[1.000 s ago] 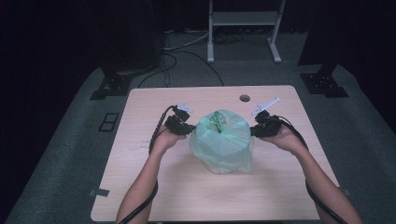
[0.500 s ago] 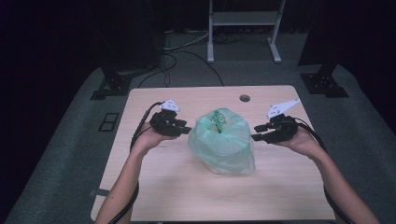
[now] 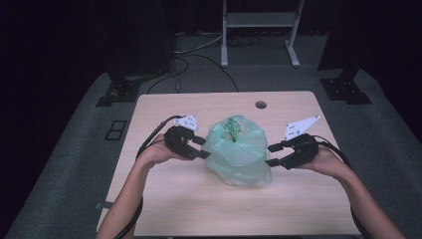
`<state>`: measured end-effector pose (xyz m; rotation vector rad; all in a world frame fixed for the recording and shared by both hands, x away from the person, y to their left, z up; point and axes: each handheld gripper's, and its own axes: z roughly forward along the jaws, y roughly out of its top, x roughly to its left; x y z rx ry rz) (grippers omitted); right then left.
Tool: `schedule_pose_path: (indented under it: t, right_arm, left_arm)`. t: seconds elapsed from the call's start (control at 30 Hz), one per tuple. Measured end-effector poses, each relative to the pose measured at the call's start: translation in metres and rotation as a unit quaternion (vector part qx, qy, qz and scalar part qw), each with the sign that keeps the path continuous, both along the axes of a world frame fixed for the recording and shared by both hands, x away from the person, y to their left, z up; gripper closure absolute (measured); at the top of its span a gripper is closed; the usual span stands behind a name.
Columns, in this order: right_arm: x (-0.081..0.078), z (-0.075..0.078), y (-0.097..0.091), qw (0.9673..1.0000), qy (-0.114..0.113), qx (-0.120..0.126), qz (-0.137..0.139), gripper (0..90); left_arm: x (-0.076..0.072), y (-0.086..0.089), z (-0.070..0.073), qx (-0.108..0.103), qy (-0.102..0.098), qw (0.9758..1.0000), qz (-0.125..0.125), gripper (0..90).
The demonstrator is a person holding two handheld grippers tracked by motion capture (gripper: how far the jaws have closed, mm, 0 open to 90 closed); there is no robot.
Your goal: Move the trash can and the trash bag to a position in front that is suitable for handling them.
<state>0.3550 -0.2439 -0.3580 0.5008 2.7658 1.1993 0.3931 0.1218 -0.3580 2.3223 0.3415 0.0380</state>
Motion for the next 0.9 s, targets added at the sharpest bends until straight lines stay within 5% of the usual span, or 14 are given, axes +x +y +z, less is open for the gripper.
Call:
schedule_pose_path:
  t: [0.13, 0.23, 0.3, 0.33, 0.43, 0.57, 0.9]
  right_arm:
    - [-0.003, -0.007, 0.007, 0.9999, 0.0, -0.009, -0.005, 43.2]
    - [-0.002, -0.011, 0.011, 0.9995, -0.007, -0.017, -0.024, 59.9]
    - [-0.002, -0.012, 0.011, 0.9995, -0.01, -0.02, -0.024, 67.4]
    - [-0.002, -0.013, 0.009, 0.9996, -0.009, -0.014, -0.024, 79.5]
    - [-0.003, -0.013, 0.009, 0.9996, -0.015, -0.011, -0.023, 89.6]
    - [-0.006, -0.013, 0.009, 0.9997, -0.017, -0.014, -0.012, 90.0]
    - [-0.005, -0.021, 0.008, 0.9996, -0.009, -0.023, -0.013, 90.0]
  left_arm:
    - [-0.002, -0.005, -0.004, 0.002, 0.001, 1.0, -0.007, 40.5]
    - [-0.005, -0.008, -0.005, 0.016, -0.009, 0.9998, -0.011, 55.4]
    - [-0.006, -0.009, -0.005, 0.014, -0.009, 0.9998, -0.005, 61.5]
    - [-0.007, -0.009, -0.007, 0.011, -0.005, 0.9999, 0.005, 74.2]
    - [-0.009, -0.009, -0.009, 0.002, -0.007, 0.9999, 0.013, 84.6]
    - [-0.012, -0.007, -0.013, -0.01, 0.0, 0.9998, 0.018, 89.7]
    - [-0.017, -0.007, -0.026, 0.003, 0.011, 0.9998, 0.015, 89.8]
